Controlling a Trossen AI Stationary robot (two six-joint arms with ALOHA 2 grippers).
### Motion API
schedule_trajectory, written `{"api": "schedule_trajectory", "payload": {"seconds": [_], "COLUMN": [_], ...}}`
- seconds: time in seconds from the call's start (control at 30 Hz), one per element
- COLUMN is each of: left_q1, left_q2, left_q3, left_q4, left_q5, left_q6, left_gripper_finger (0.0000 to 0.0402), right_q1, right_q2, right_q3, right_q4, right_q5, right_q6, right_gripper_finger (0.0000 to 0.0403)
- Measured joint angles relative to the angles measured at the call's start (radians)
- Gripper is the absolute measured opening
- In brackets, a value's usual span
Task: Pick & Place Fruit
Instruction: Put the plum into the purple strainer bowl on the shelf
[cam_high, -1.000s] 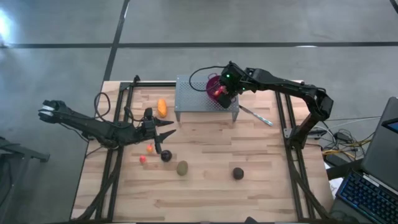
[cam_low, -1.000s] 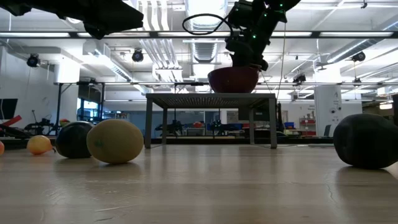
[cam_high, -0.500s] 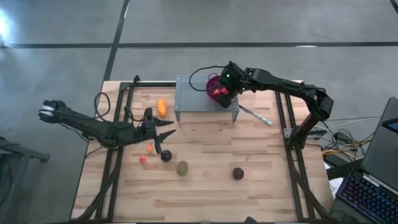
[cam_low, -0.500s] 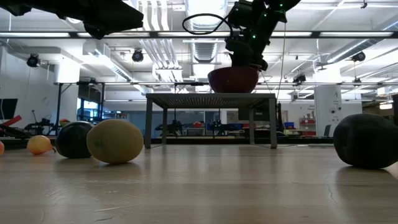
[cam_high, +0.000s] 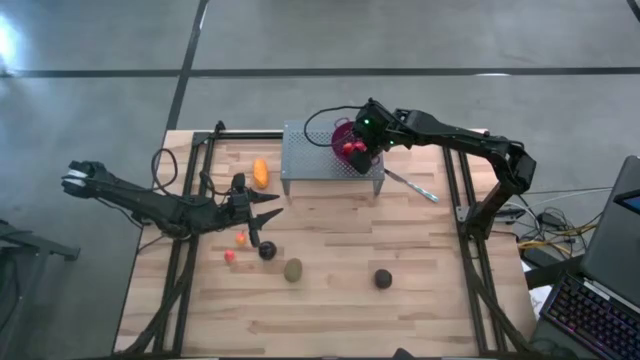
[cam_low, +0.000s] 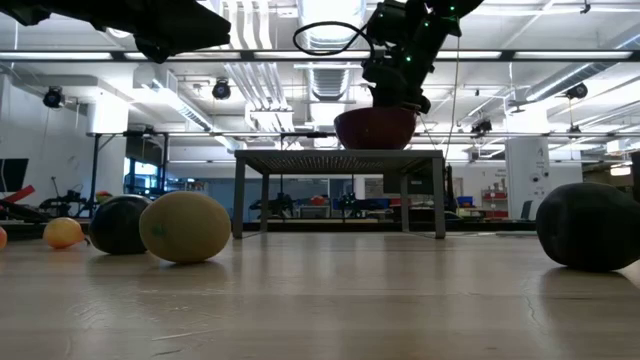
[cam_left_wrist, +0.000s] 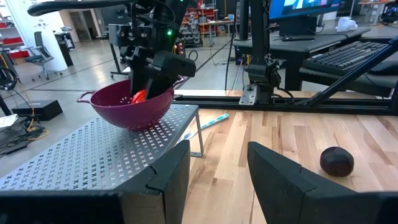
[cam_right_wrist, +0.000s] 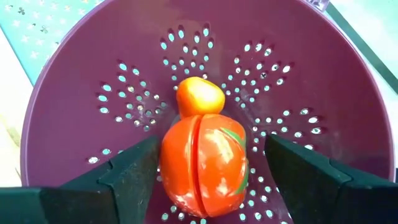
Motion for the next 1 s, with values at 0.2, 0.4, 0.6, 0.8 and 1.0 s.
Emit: {"api": "schedule_trajectory", "payload": {"seconds": [0.2, 0.4, 0.6, 0.8, 1.0], "left_q1": [0.000, 0.000, 0.000, 0.000, 0.000], "left_q2": [0.000, 0.000, 0.000, 0.000, 0.000], "left_q3": [0.000, 0.000, 0.000, 0.000, 0.000], "left_q4": [0.000, 0.000, 0.000, 0.000, 0.000], "left_q5": [0.000, 0.000, 0.000, 0.000, 0.000], "left_q6": [0.000, 0.000, 0.000, 0.000, 0.000], "left_gripper_finger": [0.0168, 0.0168, 0.0168, 0.0168, 0.0168], "right_q1": [0.000, 0.000, 0.000, 0.003, 0.020], "right_q2": [0.000, -0.002, -0.003, -0.003, -0.003], "right_q3": [0.000, 0.008, 0.052, 0.101, 0.143], "right_q4": [0.000, -0.002, -0.006, -0.023, -0.048], "right_q5": [0.000, 0.000, 0.000, 0.000, 0.000], "right_q6": [-0.003, -0.008, -0.014, -0.014, -0.014], "right_gripper_finger": [0.0297, 0.0299, 0.0279, 0.0261, 0.0250]}}
